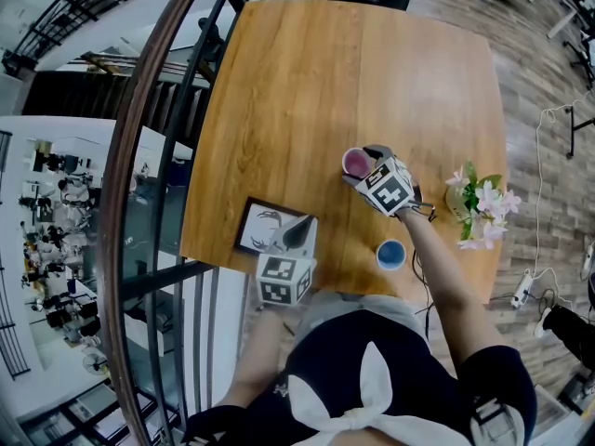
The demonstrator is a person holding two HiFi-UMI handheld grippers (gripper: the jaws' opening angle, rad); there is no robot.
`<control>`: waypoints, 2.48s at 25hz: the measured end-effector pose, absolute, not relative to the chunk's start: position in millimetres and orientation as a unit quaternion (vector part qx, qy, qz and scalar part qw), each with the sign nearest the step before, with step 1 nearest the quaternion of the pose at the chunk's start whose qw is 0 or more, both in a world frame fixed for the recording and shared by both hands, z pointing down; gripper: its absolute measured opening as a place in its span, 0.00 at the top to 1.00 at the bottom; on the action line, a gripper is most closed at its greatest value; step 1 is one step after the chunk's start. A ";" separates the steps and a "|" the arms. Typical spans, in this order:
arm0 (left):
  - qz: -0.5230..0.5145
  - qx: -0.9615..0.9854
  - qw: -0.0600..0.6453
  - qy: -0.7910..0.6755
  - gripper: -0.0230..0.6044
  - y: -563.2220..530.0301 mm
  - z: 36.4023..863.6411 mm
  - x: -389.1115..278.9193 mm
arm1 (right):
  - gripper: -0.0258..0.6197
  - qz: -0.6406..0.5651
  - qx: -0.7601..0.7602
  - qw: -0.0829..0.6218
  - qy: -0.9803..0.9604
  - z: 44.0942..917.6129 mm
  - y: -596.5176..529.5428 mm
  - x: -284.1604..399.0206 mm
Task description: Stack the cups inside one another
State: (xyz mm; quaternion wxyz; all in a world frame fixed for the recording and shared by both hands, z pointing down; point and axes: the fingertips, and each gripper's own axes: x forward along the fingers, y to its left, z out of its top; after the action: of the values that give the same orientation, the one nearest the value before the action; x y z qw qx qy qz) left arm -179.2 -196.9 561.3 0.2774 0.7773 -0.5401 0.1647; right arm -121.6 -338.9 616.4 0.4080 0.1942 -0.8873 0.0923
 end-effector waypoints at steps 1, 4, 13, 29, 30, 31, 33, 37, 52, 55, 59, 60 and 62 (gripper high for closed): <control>0.165 0.777 0.277 -0.540 0.94 -196.7 560.9 -179.4 | 0.44 0.091 0.193 0.408 -0.887 615.8 -338.5 -121.5; 0.164 0.778 0.274 -0.541 0.94 -195.2 559.4 -179.5 | 0.44 0.086 0.192 0.409 -0.888 613.0 -336.5 -120.5; 0.165 0.781 0.268 -0.540 0.94 -186.0 552.2 -179.1 | 0.44 0.062 0.203 0.386 -0.898 578.0 -328.3 -120.5; 0.151 0.783 0.249 -0.550 0.94 -167.7 527.6 -188.7 | 0.44 0.033 0.214 0.349 -0.912 510.7 -294.6 -118.8; 0.151 0.782 0.249 -0.550 0.94 -165.2 528.1 -188.6 | 0.44 0.032 0.216 0.346 -0.912 507.4 -292.3 -117.7; 0.152 0.782 0.250 -0.551 0.94 -162.6 528.9 -188.5 | 0.44 0.031 0.217 0.344 -0.913 504.3 -289.9 -116.7; 0.151 0.781 0.250 -0.552 0.94 -158.0 530.6 -188.1 | 0.44 0.030 0.219 0.338 -0.915 499.0 -284.8 -115.1; 0.146 0.783 0.250 -0.551 0.94 -151.9 528.4 -185.2 | 0.44 0.028 0.224 0.333 -0.915 492.4 -275.0 -110.4; 0.144 0.797 0.238 -0.536 0.94 -126.9 521.7 -166.9 | 0.44 0.026 0.238 0.319 -0.917 472.1 -233.8 -91.8; 0.141 0.802 0.235 -0.530 0.94 -122.7 520.8 -157.6 | 0.44 0.028 0.244 0.317 -0.916 472.2 -225.7 -83.7; 0.141 0.810 0.230 -0.521 0.94 -115.1 518.2 -144.4 | 0.44 0.031 0.253 0.317 -0.913 472.5 -213.9 -70.4; 0.141 0.811 0.229 -0.520 0.94 -112.7 518.3 -141.8 | 0.44 0.032 0.255 0.317 -0.913 472.6 -210.9 -67.3; 0.141 0.813 0.229 -0.516 0.94 -107.0 519.7 -137.7 | 0.44 0.033 0.260 0.316 -0.912 473.1 -204.9 -61.8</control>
State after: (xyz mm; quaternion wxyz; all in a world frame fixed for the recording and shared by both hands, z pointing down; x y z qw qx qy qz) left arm -137.7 -107.0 519.7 0.2286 0.8132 -0.5162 0.1411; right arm -61.8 -204.9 473.1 0.3164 0.2599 -0.9117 0.0327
